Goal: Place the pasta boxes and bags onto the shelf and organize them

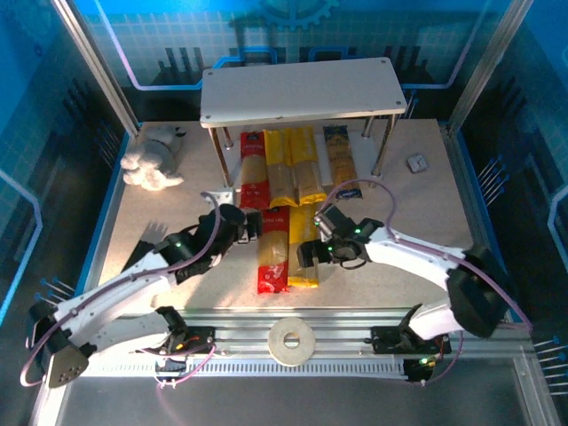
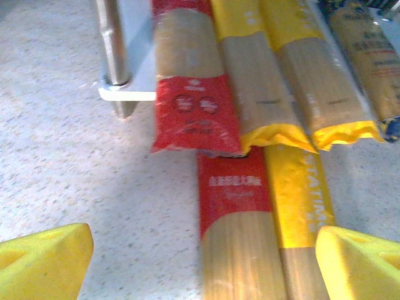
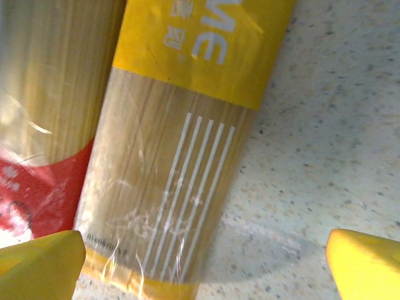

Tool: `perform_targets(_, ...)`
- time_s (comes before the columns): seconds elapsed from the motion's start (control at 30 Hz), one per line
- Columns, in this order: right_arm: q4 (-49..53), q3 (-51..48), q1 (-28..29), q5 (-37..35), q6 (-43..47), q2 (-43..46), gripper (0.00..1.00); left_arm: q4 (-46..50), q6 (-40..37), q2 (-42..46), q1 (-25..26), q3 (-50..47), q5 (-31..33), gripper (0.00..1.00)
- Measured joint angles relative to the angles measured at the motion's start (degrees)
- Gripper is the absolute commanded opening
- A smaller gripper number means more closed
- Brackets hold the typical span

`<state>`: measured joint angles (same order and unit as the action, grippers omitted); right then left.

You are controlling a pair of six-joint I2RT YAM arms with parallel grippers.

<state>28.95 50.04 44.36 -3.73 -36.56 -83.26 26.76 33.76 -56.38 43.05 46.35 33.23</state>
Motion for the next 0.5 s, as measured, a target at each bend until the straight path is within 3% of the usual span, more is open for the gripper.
perform_targets(0.23, -2.2, 4.3, 0.7, -1.9, -2.7, -8.7, 1.00, 2.6, 0.9, 7.7, -2.7, -2.4, 0.0, 0.95)
perform_targets(0.5, -2.9, 8.6, 0.8, -2.4, -2.9, -14.4, 1.00, 3.0, 0.9, 9.3, -4.7, -4.4, -0.1, 0.95)
